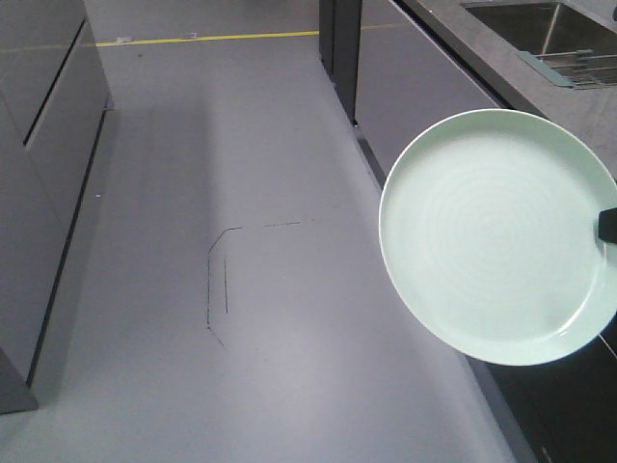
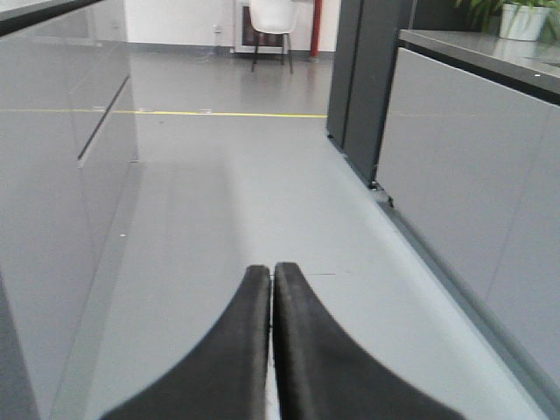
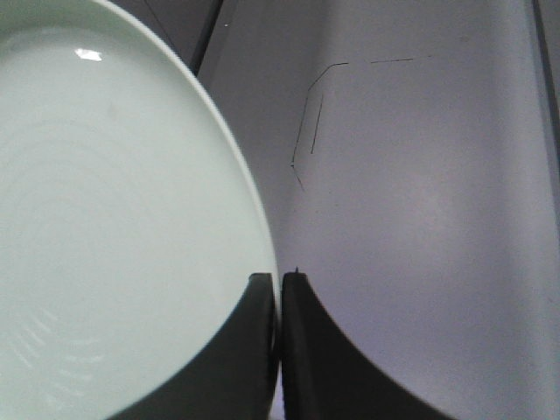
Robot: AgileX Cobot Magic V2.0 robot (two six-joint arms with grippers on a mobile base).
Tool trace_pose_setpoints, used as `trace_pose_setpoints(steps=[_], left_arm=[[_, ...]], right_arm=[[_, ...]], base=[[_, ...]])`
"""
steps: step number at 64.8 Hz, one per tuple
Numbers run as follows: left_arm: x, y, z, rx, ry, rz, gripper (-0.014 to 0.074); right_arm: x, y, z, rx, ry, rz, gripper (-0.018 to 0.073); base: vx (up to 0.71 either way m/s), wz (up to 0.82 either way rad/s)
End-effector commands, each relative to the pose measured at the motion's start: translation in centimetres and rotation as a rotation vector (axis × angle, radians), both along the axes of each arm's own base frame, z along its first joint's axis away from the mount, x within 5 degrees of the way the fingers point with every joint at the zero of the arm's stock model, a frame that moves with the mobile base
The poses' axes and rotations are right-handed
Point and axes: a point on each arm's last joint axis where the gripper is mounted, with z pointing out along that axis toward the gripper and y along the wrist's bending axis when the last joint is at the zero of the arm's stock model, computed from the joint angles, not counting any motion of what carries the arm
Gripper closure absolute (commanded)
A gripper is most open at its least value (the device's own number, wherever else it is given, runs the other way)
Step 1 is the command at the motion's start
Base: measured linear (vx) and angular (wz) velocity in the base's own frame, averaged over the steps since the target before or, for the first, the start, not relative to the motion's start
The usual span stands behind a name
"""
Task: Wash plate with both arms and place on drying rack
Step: 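Hold the plate in the right gripper while the base turns away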
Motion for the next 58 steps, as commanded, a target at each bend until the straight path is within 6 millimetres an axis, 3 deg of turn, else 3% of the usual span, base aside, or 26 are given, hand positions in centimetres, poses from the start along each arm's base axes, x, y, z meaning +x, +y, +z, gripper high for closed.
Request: trace_pose_setpoints(steps=[1, 58], left_arm=[[0.03, -0.15, 0.1, 0.0, -0.066, -0.018, 0.0603], [0.04, -0.48, 0.09, -0.003, -0.065, -0.077, 0.0603]], right_arm=[[0.04, 0.08, 1.36, 0.028, -0.081, -0.021, 0.0566], [0.04, 0.08, 1.36, 0.028, -0.081, -0.021, 0.0566]], base=[[-0.01, 0.31], [0.05, 0.21]])
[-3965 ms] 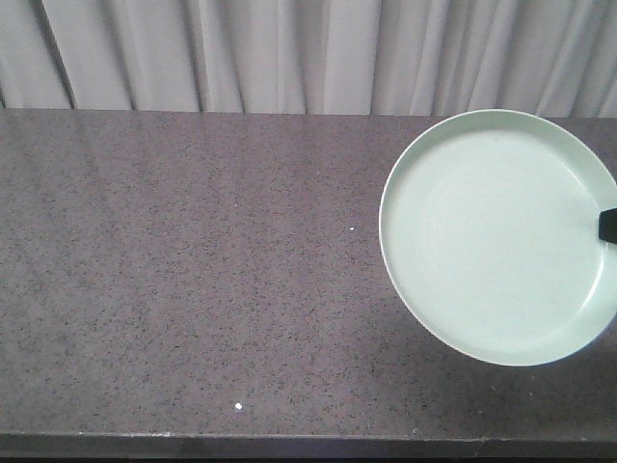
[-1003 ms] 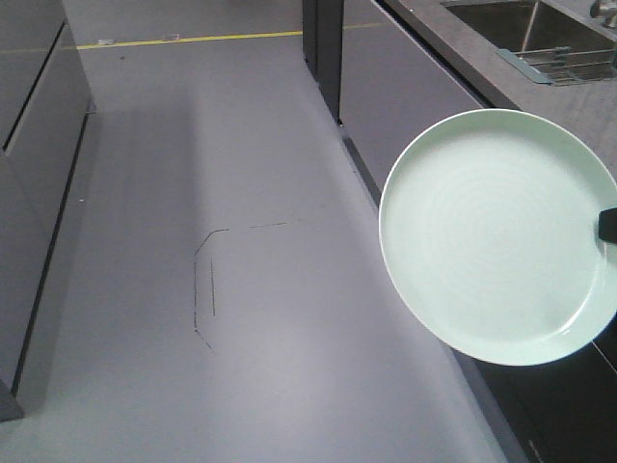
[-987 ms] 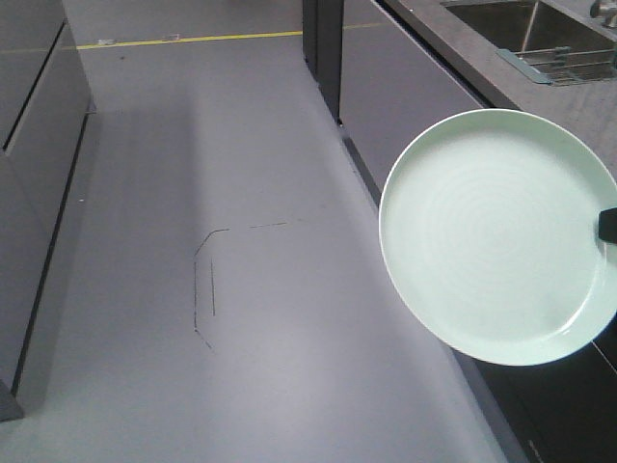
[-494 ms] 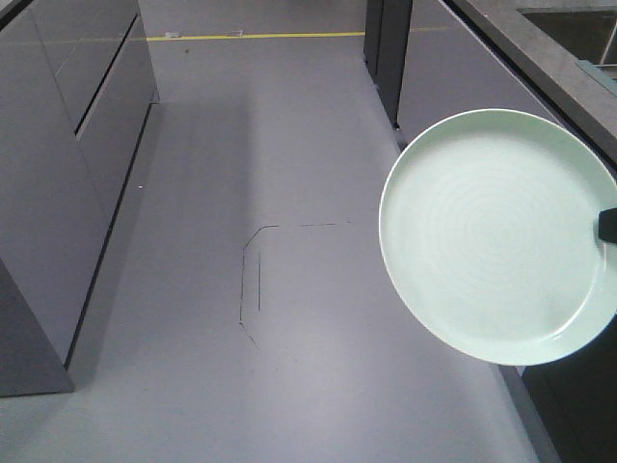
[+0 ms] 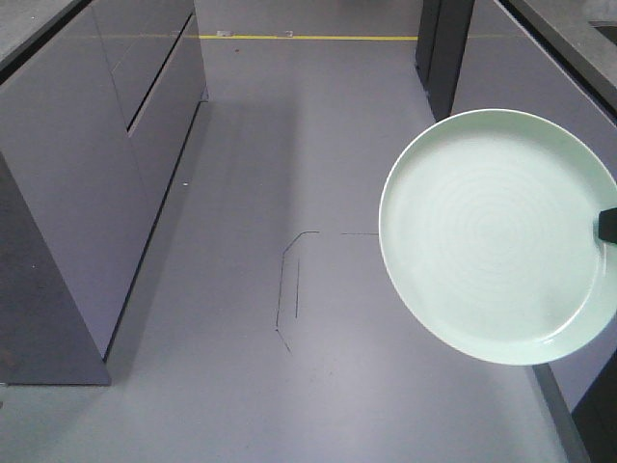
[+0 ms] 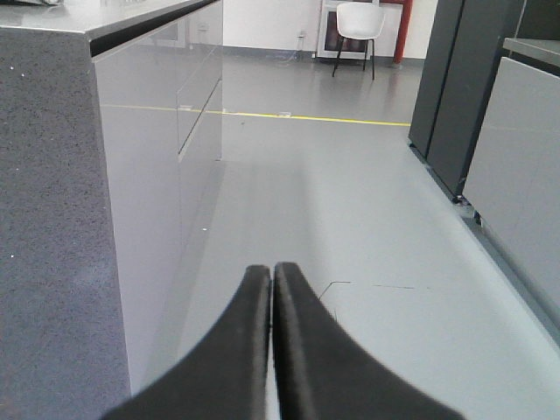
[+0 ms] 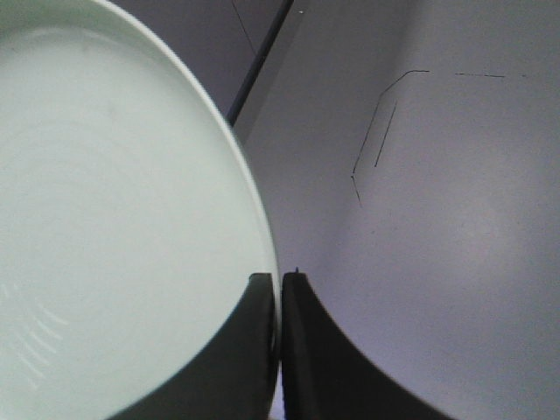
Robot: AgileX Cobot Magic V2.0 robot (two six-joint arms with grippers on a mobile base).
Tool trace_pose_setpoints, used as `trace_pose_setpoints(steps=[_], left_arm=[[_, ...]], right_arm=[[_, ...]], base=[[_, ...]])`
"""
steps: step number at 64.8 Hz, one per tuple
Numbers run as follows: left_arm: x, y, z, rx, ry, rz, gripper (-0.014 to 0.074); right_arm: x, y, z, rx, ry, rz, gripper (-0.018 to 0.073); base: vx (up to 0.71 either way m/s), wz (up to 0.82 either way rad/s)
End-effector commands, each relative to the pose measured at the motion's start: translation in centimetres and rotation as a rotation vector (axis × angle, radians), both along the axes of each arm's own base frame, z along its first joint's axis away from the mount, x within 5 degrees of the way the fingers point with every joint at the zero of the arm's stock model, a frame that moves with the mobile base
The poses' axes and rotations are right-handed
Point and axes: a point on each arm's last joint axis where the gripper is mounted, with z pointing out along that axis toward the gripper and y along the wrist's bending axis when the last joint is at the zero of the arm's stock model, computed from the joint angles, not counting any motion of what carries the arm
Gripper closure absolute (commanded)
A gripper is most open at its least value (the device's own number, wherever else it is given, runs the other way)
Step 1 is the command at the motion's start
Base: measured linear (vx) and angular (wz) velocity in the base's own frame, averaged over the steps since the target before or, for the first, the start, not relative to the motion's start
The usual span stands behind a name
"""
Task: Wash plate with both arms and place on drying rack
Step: 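Hold the plate in the right gripper while the base turns away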
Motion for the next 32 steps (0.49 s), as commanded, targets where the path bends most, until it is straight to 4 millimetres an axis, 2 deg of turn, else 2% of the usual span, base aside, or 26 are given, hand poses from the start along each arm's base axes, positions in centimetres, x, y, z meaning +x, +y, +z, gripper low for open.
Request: trace_pose_setpoints(steps=[1, 32], left_arm=[[0.03, -0.3, 0.09, -0.004, -0.065, -0.045, 0.0603], [0.02, -0.39, 0.09, -0.005, -0.065, -0.062, 0.0603]], right_arm=[[0.04, 0.08, 1.36, 0.028, -0.081, -0.021, 0.0566], [0.04, 0.08, 1.36, 0.028, -0.081, -0.021, 0.0566]], base=[[0.1, 0.19], [0.13, 0.13]])
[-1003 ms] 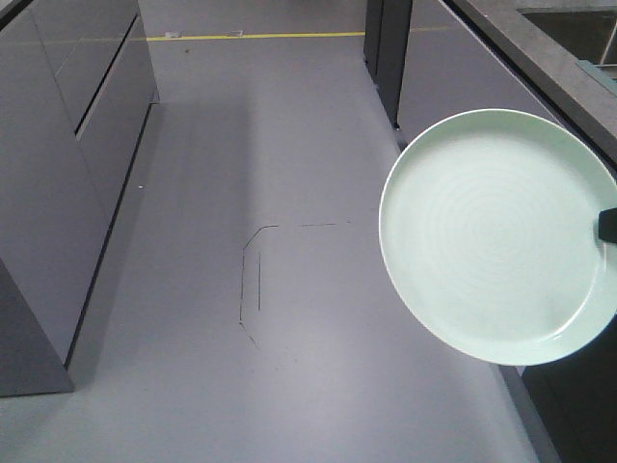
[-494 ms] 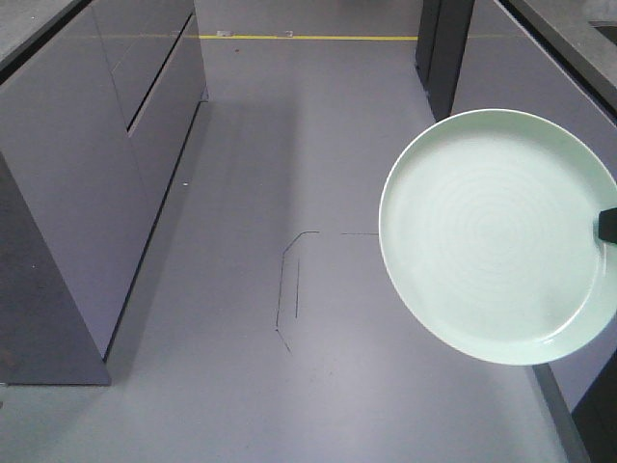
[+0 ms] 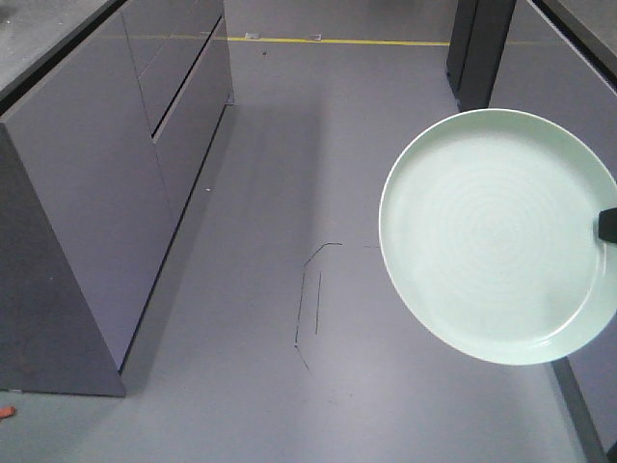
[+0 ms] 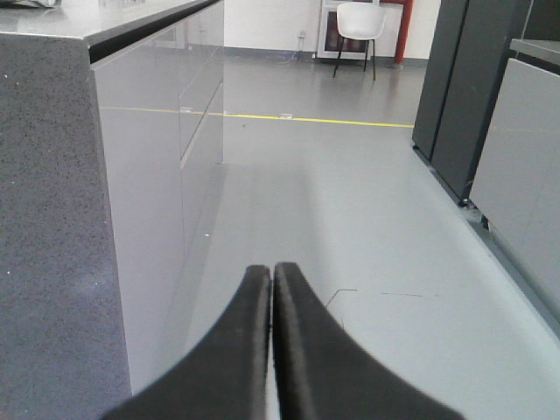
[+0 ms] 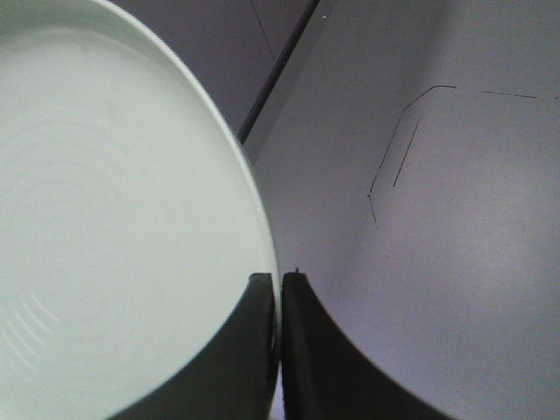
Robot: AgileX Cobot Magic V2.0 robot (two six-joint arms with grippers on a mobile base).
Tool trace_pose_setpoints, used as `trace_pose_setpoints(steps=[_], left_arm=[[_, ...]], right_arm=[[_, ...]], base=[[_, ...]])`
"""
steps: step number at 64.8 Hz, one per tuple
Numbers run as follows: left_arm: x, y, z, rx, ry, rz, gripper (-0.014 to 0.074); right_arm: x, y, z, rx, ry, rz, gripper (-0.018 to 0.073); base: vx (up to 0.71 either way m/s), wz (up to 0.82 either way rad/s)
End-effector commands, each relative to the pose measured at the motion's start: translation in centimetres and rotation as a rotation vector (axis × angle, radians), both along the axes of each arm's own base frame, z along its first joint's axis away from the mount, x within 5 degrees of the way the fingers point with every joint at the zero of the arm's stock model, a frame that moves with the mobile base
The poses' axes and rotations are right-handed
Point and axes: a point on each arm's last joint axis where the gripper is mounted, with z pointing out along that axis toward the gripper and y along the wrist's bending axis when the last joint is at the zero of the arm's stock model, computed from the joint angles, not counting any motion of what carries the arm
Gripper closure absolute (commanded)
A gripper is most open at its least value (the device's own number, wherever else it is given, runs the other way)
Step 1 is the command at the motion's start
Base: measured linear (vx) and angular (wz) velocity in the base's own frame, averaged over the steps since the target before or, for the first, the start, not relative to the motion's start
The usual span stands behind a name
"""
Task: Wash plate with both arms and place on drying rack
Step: 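Hold the plate in the right gripper while the base turns away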
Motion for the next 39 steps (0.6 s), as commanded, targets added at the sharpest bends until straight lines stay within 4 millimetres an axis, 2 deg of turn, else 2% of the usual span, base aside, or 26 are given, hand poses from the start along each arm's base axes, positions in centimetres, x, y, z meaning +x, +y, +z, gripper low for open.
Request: trace_pose_setpoints(steps=[1, 39], left_arm=[[0.02, -0.14, 0.09, -0.006, -0.064, -0.018, 0.0603], [0.02, -0.14, 0.09, -0.006, -0.064, -0.018, 0.0603]], right_arm=[[0.04, 0.08, 1.36, 0.028, -0.081, -0.021, 0.0566], [0.04, 0.08, 1.36, 0.028, -0.081, -0.021, 0.0566]], base=[[0.16, 0.05], [0.2, -0.03]])
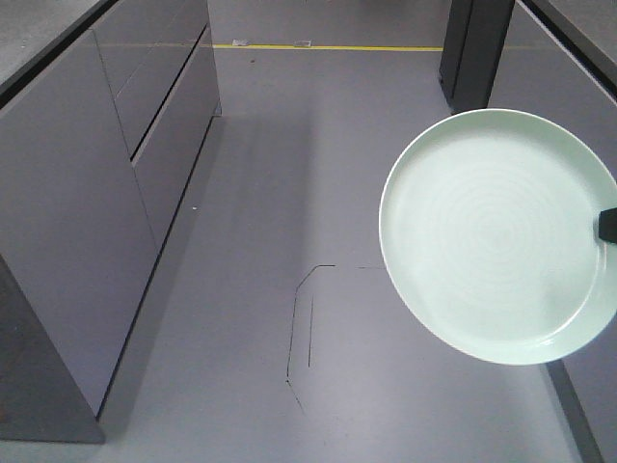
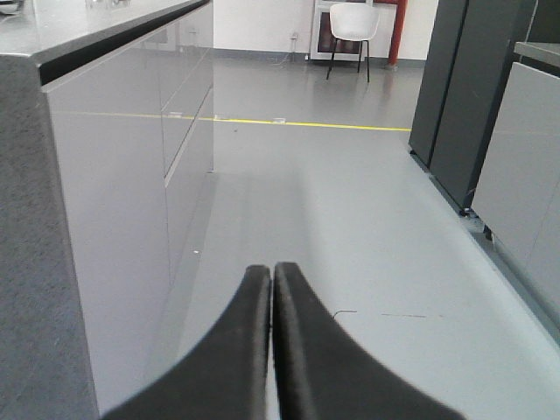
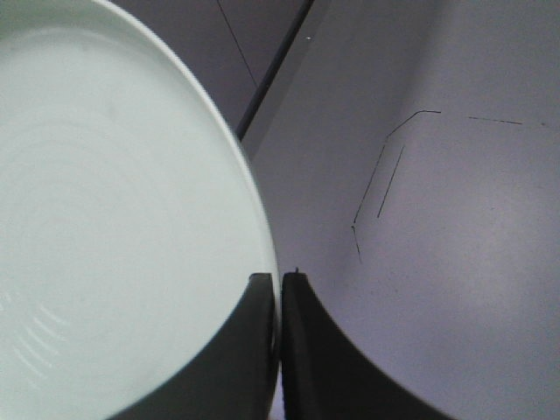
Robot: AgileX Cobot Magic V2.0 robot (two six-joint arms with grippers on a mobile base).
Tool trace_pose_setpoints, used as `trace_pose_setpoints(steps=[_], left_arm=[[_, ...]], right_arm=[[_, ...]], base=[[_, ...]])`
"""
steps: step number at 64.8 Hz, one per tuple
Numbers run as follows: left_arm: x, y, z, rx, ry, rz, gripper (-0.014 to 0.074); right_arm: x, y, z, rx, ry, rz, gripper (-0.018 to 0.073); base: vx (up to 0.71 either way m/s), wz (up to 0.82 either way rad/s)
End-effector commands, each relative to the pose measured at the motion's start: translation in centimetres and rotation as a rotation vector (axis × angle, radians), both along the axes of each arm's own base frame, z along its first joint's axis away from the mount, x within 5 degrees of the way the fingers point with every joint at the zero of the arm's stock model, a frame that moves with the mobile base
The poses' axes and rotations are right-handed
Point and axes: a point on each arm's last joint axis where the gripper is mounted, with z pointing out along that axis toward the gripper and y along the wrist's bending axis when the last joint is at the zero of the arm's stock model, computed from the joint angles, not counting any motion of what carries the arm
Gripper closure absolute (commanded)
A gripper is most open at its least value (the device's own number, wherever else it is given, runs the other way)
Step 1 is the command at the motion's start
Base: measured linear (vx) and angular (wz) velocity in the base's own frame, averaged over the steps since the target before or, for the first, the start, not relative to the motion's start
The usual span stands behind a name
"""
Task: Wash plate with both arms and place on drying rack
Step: 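Hold the plate in the right gripper while the base turns away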
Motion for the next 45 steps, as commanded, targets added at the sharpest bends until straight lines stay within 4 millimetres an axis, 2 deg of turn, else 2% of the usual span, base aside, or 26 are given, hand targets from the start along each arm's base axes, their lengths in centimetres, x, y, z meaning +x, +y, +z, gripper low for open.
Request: trace_pose_setpoints(steps=[1, 45], left_arm=[[0.02, -0.14, 0.09, -0.006, -0.064, -0.018, 0.0603], [0.02, -0.14, 0.09, -0.006, -0.064, -0.018, 0.0603]], right_arm=[[0.04, 0.08, 1.36, 0.028, -0.081, -0.021, 0.0566], [0.04, 0.08, 1.36, 0.028, -0.081, -0.021, 0.0566]], base=[[0.22, -0.07], [0.23, -0.05]])
